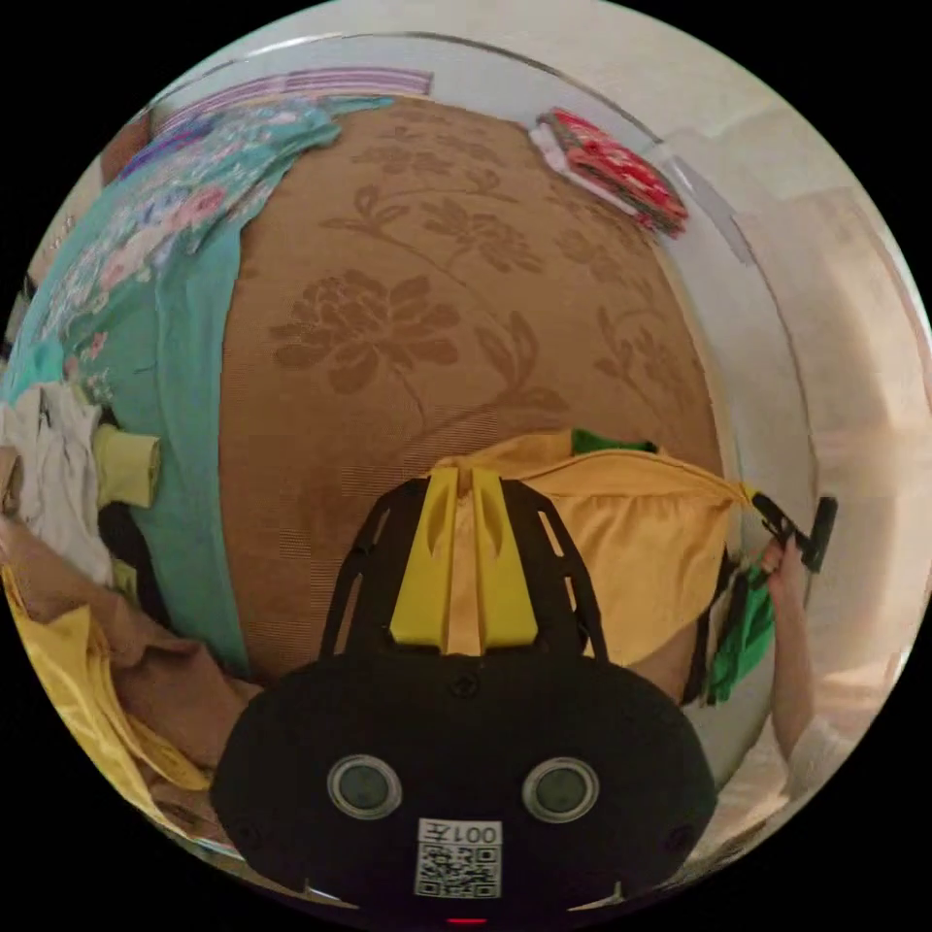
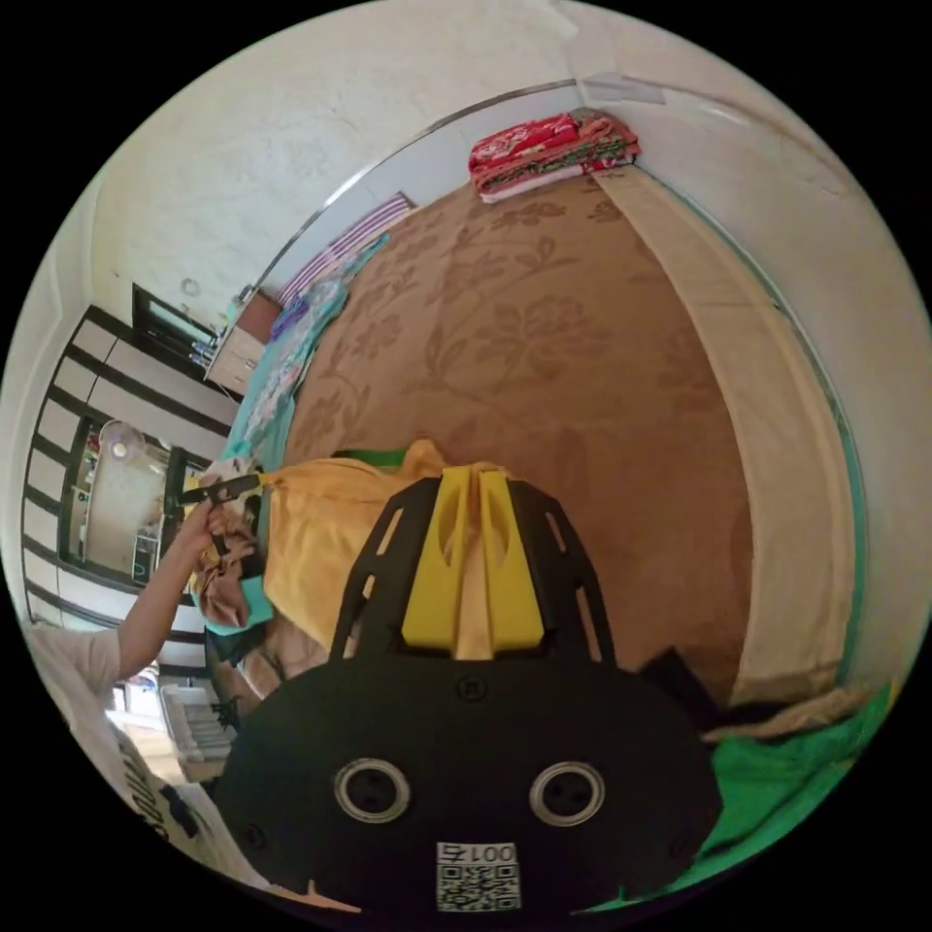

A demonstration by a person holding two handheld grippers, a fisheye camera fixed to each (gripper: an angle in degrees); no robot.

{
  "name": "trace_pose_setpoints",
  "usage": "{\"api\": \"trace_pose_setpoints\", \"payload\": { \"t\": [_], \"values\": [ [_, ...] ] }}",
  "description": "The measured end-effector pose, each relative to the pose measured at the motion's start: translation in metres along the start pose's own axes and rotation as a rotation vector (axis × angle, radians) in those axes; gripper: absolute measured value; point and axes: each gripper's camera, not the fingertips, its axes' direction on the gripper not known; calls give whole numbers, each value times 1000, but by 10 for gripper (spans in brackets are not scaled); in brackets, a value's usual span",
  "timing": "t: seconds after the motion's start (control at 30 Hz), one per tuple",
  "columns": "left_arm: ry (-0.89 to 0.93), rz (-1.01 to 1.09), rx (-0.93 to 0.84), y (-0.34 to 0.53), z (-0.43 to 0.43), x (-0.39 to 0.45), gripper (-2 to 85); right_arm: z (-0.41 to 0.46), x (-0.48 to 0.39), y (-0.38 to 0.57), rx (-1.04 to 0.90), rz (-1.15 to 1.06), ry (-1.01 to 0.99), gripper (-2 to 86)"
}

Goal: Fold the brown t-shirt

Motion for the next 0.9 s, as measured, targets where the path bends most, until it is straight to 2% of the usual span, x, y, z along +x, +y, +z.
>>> {"api": "trace_pose_setpoints", "payload": {
  "t": [0.07,0.17,0.23,0.4,0.5,0.6,0.73,0.8,0.9],
  "values": [
    [43,-166,-31,-5,22,-21,21,17,9,-9,-53,41,31,35],
    [58,-162,130,10,-2,-32,28,3,-2,3,-46,-65,173,62],
    [32,-152,149,24,-22,-39,29,-10,-10,23,-66,-145,238,69],
    [15,-17,-32,76,-32,-35,50,-10,-16,96,-250,-183,205,109],
    [-67,93,-173,96,-13,-21,62,5,-12,112,-293,-139,182,120],
    [-157,133,-186,95,2,-10,57,15,-7,107,-265,-105,171,94],
    [-278,201,-172,83,-15,6,0,3,-24,97,-270,-176,164,38],
    [-278,219,-112,82,-38,5,-6,-23,-42,97,-273,-319,163,25],
    [-176,203,-68,82,-60,-15,-9,-40,-44,103,-302,-457,105,16]
  ]
}}
